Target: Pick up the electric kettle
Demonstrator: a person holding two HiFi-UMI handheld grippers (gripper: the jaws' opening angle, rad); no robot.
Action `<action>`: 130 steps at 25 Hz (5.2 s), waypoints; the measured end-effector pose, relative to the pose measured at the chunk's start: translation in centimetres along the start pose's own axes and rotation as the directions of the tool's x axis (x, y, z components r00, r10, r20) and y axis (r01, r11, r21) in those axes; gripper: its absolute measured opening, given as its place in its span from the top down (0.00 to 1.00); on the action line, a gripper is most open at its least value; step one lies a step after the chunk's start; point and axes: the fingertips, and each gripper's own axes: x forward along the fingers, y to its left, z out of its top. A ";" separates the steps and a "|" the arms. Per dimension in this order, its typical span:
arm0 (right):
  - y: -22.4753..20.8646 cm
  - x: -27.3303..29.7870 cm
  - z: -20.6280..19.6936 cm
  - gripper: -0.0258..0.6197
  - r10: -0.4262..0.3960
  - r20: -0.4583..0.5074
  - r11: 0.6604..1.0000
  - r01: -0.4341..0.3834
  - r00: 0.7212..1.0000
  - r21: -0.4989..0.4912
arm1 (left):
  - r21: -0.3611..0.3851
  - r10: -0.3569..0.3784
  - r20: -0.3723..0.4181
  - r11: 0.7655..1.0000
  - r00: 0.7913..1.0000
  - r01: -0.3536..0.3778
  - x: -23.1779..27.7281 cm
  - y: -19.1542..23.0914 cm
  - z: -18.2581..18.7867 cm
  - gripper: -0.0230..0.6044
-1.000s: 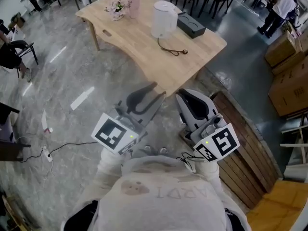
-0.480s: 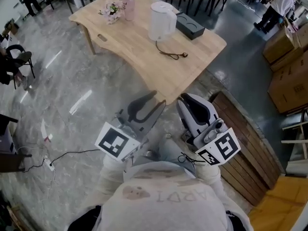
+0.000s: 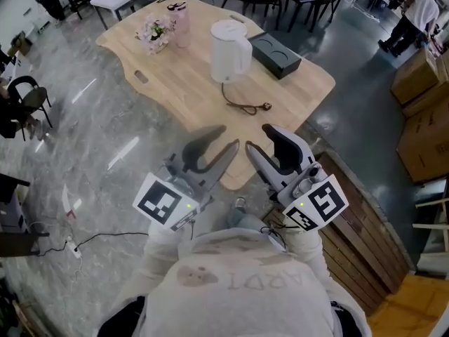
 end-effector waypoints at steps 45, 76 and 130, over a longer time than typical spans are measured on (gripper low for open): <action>-30.8 22.2 -18.6 0.58 0.069 -0.389 0.994 -0.031 0.919 0.103 | -0.099 0.007 -0.175 0.995 0.985 -0.025 13.0 19.5 -8.6 0.79; -22.8 27.7 -21.5 0.59 0.472 -0.397 0.882 -0.411 0.787 0.232 | -0.084 0.050 -0.201 0.994 0.978 -0.068 10.8 23.8 -10.7 0.79; -10.8 13.3 -4.0 0.73 0.338 -0.263 0.928 -0.367 0.903 -0.065 | 0.054 0.105 -0.038 0.993 0.994 -0.103 8.3 13.6 -2.5 0.79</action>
